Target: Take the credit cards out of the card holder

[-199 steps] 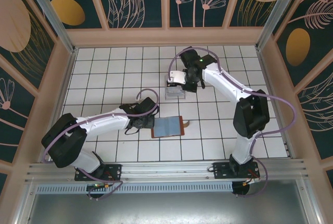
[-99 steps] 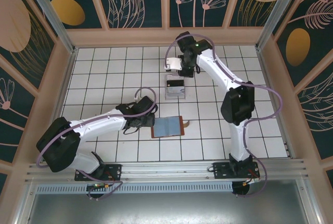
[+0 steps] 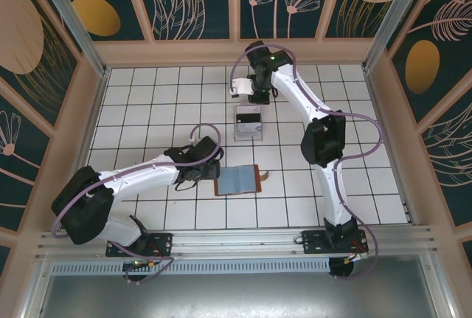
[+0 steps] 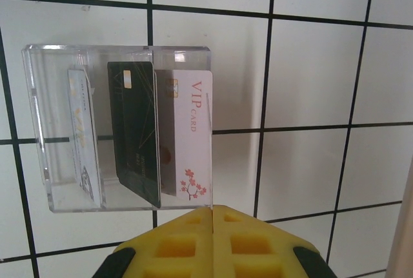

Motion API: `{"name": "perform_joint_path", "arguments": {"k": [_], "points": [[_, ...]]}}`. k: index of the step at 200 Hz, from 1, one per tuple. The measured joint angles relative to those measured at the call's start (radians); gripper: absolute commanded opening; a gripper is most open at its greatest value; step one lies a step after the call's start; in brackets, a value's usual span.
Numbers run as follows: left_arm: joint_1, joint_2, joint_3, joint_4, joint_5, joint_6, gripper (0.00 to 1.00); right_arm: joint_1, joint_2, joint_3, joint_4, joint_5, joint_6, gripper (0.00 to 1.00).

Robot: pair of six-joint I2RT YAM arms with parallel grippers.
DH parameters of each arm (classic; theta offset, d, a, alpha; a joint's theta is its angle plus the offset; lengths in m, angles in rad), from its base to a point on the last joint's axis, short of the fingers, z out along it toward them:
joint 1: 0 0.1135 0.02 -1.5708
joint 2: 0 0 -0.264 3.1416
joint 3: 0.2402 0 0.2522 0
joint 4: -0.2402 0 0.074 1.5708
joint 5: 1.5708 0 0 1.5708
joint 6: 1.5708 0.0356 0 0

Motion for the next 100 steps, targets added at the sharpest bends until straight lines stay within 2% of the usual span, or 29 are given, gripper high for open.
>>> {"name": "perform_joint_path", "arguments": {"k": [37,100], "points": [[0.003,0.0,-0.003,0.0,-0.001,-0.011,0.72,0.0,0.029,0.012,-0.011,-0.011,0.0,0.0],[0.005,0.0,-0.003,0.0,-0.007,-0.01,0.81,0.004,0.067,0.035,-0.013,-0.033,0.001,0.0]]}}
